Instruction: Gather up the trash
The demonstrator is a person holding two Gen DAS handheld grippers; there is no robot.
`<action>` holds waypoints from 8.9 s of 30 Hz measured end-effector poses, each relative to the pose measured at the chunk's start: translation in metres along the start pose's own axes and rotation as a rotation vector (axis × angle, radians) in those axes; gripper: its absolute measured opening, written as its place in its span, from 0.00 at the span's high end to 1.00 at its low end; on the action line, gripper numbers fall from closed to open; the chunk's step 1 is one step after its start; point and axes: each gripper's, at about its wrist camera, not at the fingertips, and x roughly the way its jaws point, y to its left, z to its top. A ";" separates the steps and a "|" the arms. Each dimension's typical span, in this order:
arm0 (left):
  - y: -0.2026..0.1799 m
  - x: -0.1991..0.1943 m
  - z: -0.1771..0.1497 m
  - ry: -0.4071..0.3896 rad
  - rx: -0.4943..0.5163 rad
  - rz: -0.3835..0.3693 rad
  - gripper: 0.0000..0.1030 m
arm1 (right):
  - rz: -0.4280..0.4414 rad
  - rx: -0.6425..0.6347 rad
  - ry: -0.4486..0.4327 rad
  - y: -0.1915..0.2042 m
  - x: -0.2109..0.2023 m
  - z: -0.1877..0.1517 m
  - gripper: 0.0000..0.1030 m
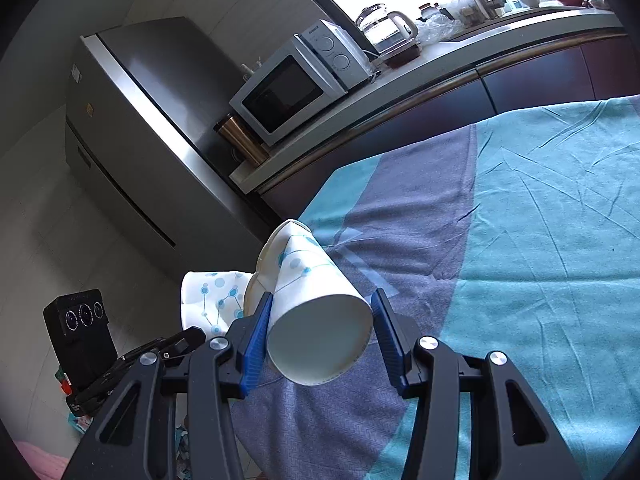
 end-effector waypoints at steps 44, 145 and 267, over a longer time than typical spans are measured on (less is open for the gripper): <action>0.065 -0.066 -0.009 -0.071 -0.061 0.166 0.97 | 0.134 -0.076 0.139 0.060 0.085 -0.009 0.54; 0.187 -0.090 -0.033 -0.046 -0.272 0.413 0.97 | 0.182 -0.253 0.376 0.164 0.215 -0.016 0.54; -0.040 -0.080 -0.042 -0.422 0.020 0.502 0.05 | -0.361 -0.416 -0.378 0.089 -0.053 -0.081 0.06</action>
